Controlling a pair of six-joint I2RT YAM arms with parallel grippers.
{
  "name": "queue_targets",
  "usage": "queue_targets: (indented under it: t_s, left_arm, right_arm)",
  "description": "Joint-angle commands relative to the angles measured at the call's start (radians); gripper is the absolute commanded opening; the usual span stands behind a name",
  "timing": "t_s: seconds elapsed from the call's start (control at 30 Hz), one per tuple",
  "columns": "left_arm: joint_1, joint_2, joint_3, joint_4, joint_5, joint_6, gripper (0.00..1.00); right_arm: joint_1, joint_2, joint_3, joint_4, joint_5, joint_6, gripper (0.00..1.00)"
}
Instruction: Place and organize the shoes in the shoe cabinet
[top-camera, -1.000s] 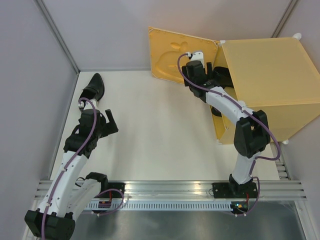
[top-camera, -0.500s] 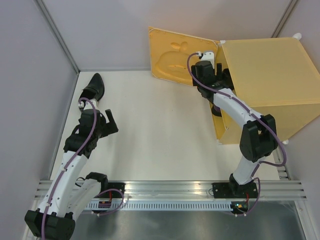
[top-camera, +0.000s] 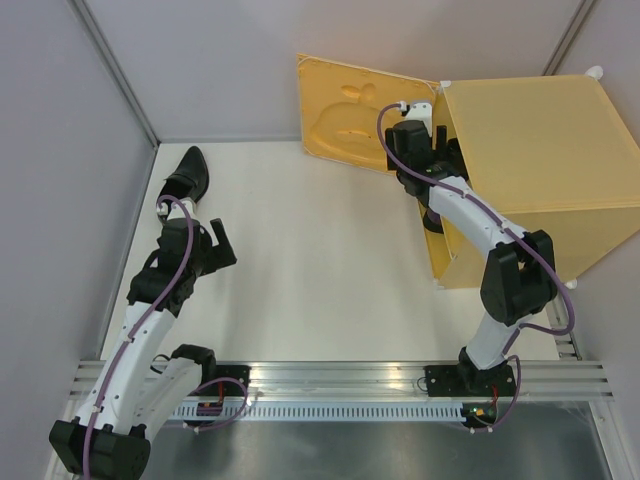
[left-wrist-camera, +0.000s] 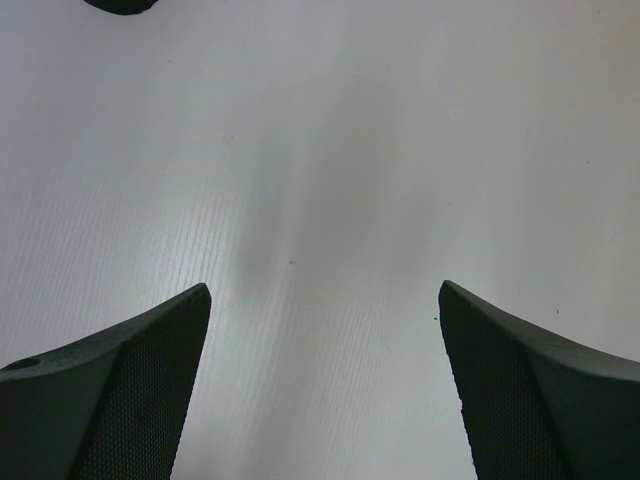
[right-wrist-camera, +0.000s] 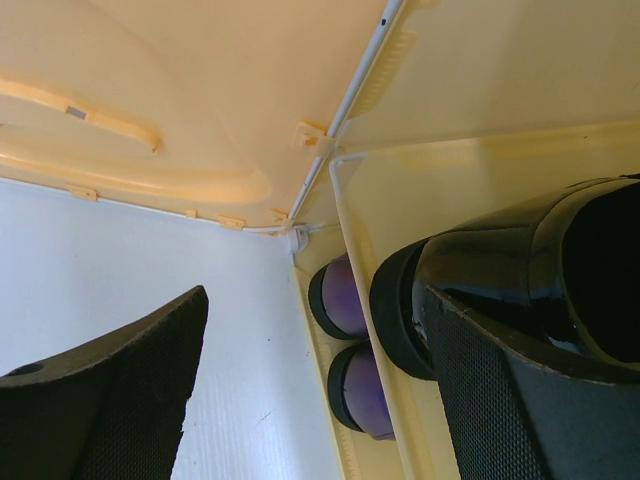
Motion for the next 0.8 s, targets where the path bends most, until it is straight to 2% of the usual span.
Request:
queue_targets:
  t_s: [0.0, 0.3, 0.5, 0.63, 0.77]
  left_arm:
    - [0.001, -0.002, -0.005, 0.039, 0.014, 0.038, 0.97]
    - [0.001, 0.001, -0.002, 0.038, 0.009, 0.036, 0.97]
    - [0.001, 0.006, -0.005, 0.038, 0.000, 0.033, 0.97]
    - [0.001, 0.021, -0.005, 0.038, -0.005, 0.033, 0.97]
    - [0.001, 0.033, -0.005, 0.036, -0.020, 0.028, 0.97]
  right_arm:
    - [-0.023, -0.050, -0.008, -0.022, 0.021, 0.030, 0.91]
    - [0.001, -0.124, -0.002, -0.031, -0.161, 0.073, 0.91]
    - [0.101, -0.164, 0.012, -0.073, -0.286, 0.042, 0.91]
    - [0.167, -0.219, -0.070, -0.059, -0.346, 0.097, 0.91]
    - [0.216, -0.280, -0.201, 0.036, -0.422, 0.154, 0.92]
